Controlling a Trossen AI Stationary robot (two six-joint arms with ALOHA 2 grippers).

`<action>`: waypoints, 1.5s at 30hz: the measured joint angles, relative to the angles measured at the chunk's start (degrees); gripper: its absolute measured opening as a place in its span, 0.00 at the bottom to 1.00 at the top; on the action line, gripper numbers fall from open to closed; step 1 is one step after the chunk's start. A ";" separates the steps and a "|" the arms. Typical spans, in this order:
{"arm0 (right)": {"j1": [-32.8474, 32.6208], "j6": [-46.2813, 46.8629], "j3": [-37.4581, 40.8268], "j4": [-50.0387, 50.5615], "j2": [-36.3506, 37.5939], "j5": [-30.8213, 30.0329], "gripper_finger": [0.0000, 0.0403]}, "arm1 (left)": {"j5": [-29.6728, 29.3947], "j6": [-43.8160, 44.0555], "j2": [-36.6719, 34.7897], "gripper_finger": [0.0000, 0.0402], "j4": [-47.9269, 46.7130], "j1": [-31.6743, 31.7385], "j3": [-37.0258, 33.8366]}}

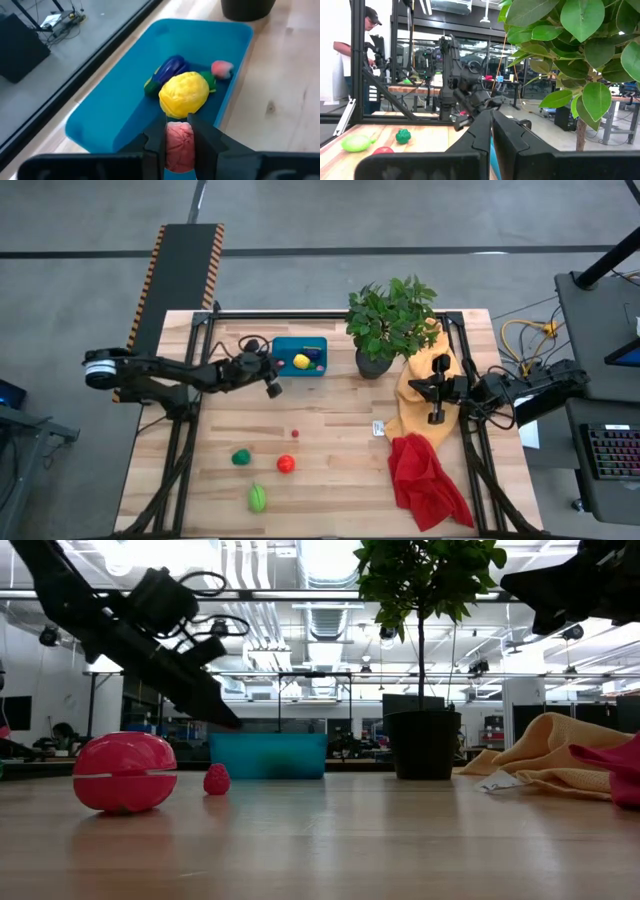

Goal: Pick and placing Produce into tupperware
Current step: Put the peach into the bin, then put the raspberry into the bin

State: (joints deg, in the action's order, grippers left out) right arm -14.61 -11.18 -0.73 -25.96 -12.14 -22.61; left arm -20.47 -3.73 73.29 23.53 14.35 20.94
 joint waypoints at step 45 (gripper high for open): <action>0.01 0.00 -0.02 0.11 -0.02 -0.04 0.02 | 39.75 0.35 -7.22 0.56 0.76 -11.11 -0.93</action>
State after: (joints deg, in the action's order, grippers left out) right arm -14.60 -11.18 -0.75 -25.85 -12.16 -22.65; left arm 19.28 -3.38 66.07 24.29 3.25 20.01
